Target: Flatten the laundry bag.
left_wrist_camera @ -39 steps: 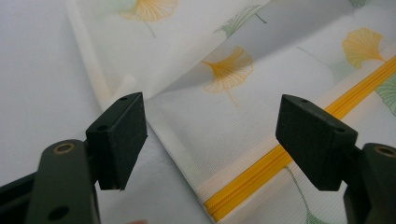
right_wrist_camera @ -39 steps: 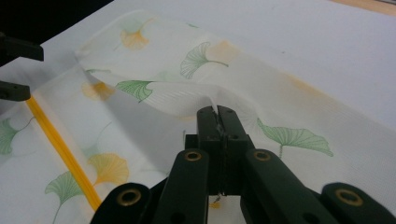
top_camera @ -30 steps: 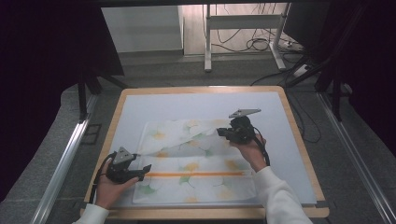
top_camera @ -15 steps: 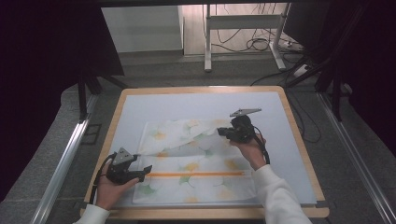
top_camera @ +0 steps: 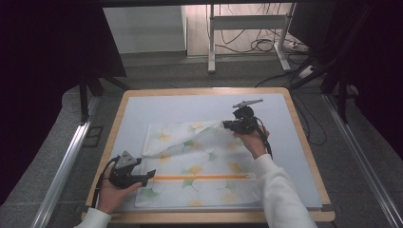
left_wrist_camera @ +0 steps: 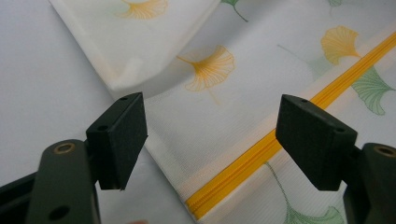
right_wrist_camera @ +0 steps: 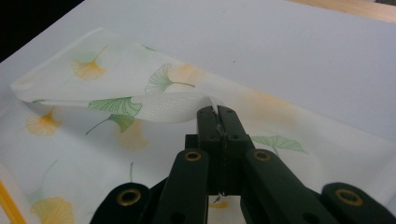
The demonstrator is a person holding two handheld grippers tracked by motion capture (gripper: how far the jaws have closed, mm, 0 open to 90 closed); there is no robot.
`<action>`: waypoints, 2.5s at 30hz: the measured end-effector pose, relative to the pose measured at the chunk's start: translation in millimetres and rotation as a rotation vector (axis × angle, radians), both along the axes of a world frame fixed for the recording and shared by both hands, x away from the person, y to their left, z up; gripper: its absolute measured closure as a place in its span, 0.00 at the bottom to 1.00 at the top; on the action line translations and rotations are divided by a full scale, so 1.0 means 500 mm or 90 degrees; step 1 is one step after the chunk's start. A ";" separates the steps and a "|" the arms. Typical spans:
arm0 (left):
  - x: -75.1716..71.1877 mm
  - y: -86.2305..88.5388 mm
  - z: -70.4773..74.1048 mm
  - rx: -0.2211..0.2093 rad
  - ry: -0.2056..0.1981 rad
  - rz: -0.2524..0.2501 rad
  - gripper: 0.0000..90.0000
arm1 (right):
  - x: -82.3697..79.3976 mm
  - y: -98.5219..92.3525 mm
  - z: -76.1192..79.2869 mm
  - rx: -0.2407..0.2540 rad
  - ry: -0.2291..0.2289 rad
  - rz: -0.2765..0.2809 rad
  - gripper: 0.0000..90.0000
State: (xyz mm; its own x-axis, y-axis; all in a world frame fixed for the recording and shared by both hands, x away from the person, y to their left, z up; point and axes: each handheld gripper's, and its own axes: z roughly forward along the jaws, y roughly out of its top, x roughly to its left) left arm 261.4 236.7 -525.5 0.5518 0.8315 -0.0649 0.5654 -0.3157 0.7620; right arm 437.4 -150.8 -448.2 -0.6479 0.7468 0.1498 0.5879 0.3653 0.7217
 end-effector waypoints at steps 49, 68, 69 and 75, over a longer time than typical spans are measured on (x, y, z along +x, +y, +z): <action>0.001 0.006 -0.002 0.001 -0.004 0.008 0.28 | 0.142 -0.057 -0.062 0.027 -0.002 -0.115 0.97; 0.002 0.000 -0.002 0.007 -0.005 0.007 0.28 | 0.076 -0.100 0.017 0.051 -0.100 -0.091 0.77; 0.003 0.000 -0.002 0.007 -0.005 0.007 0.28 | 0.067 -0.097 0.016 0.050 -0.092 -0.069 0.83; 0.005 -0.003 -0.003 0.009 -0.002 0.003 0.28 | 0.050 -0.076 -0.005 0.027 -0.045 -0.004 0.98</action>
State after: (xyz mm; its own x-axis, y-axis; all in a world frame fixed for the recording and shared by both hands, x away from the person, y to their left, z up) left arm 263.8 235.2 -527.0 0.5477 0.8351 -0.0509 0.5649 -0.3241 0.7588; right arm 462.6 -188.8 -450.9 -0.6532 0.7449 0.1360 0.5376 0.3297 0.7761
